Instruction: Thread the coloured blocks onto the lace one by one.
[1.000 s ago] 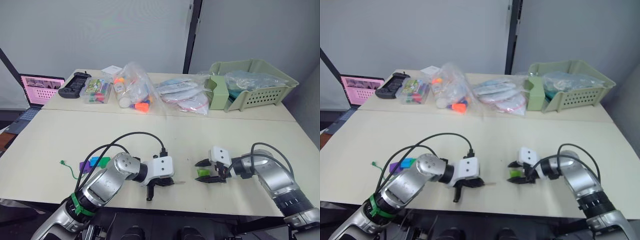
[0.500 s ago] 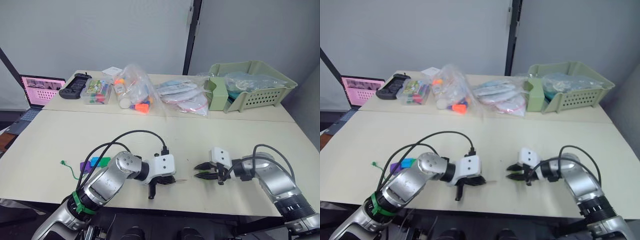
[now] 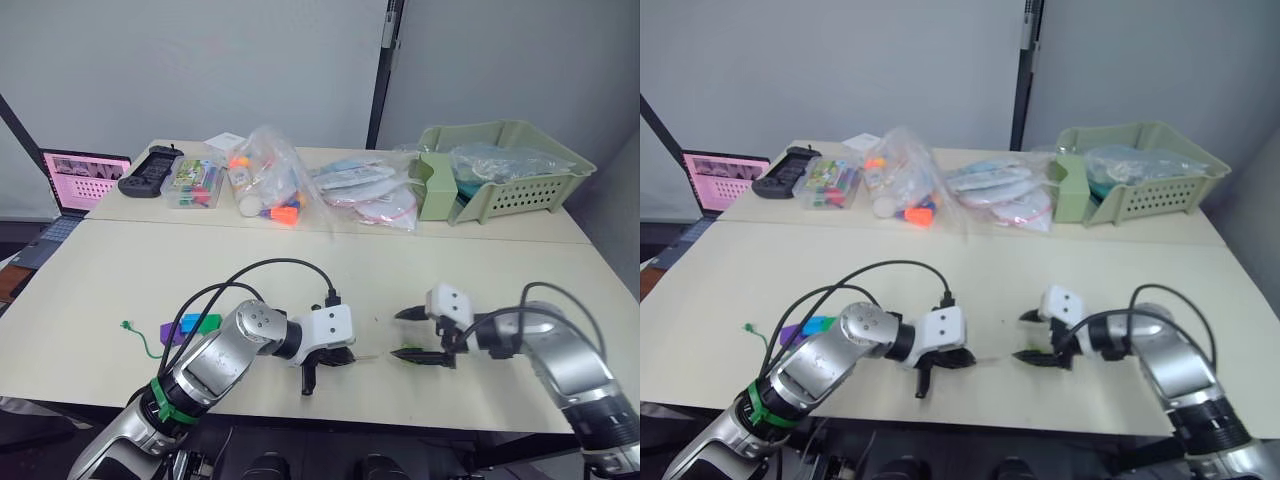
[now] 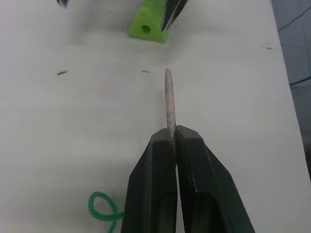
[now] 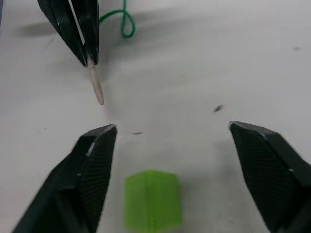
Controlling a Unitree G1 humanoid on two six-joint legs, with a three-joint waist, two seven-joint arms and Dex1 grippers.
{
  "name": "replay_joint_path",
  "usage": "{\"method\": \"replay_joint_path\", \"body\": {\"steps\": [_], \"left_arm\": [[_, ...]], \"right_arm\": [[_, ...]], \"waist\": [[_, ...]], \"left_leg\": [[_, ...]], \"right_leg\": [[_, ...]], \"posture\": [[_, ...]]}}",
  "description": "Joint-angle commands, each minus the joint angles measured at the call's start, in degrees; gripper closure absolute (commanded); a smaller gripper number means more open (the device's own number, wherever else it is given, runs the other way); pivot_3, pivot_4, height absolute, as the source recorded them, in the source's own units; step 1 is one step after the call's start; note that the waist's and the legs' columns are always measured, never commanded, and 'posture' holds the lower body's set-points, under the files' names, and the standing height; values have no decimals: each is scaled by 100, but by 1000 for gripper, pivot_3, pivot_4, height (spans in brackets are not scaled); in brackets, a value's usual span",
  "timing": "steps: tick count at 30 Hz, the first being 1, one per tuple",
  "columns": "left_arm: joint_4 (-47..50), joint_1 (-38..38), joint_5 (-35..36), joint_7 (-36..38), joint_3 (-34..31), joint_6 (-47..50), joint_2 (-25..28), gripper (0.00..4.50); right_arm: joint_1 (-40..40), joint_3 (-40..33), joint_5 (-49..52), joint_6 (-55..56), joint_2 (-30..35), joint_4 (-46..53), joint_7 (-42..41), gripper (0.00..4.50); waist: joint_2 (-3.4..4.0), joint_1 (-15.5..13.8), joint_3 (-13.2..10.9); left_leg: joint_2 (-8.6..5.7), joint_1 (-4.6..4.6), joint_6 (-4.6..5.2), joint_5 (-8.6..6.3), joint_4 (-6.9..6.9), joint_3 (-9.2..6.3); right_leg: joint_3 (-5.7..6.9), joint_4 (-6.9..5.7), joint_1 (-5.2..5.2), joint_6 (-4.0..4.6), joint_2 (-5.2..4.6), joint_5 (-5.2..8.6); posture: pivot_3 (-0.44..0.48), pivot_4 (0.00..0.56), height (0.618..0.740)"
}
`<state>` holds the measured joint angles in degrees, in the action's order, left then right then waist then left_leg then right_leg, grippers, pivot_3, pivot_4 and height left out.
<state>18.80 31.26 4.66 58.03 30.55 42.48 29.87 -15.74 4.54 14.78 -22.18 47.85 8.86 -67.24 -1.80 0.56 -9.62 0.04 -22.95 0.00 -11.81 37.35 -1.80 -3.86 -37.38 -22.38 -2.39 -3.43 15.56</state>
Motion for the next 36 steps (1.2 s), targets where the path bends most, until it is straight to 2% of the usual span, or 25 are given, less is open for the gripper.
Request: {"method": "replay_joint_path", "body": {"steps": [1,7,13,22,29,36], "left_arm": [[-2,132,29,-36,-28,-90,-51,4500],[-62,178,32,-62,-37,-108,-78,4500],[-100,233,15,-52,-27,-123,-83,4500],[-113,472,-4,-72,88,73,-159,4500],[-372,769,-28,-25,254,34,-251,4500],[-621,1009,-163,93,580,65,-251,4500]], "right_arm": [[323,-180,76,-43,119,157,59,377],[540,-135,58,79,42,166,95,377],[361,251,-280,505,-149,-408,79,377],[195,401,-277,579,-208,-728,-79,3225],[92,476,-284,471,-350,-591,15,3226],[-4,911,-462,87,-689,-121,237,3226]], "waist": [[0,12,0],[1,52,0],[1,36,0],[1,27,0],[1,36,0],[1,160,0]], "left_leg": [[-1,-2,0,0,-1,0],[1,0,0,0,-2,4],[0,-1,0,0,-4,5],[-1,0,0,0,-3,5],[-2,0,0,0,-3,5],[9,3,0,0,-10,3]], "right_leg": [[0,3,0,0,0,0],[-5,3,-1,-1,1,-1],[-4,7,-1,-2,1,-1],[-5,19,5,-10,0,-8],[-5,19,6,-10,0,-8],[-5,17,3,-9,11,-9]], "posture": [[0,150,740],[0,150,740],[0,150,740],[0,150,740],[0,150,740],[0,150,740]]}}
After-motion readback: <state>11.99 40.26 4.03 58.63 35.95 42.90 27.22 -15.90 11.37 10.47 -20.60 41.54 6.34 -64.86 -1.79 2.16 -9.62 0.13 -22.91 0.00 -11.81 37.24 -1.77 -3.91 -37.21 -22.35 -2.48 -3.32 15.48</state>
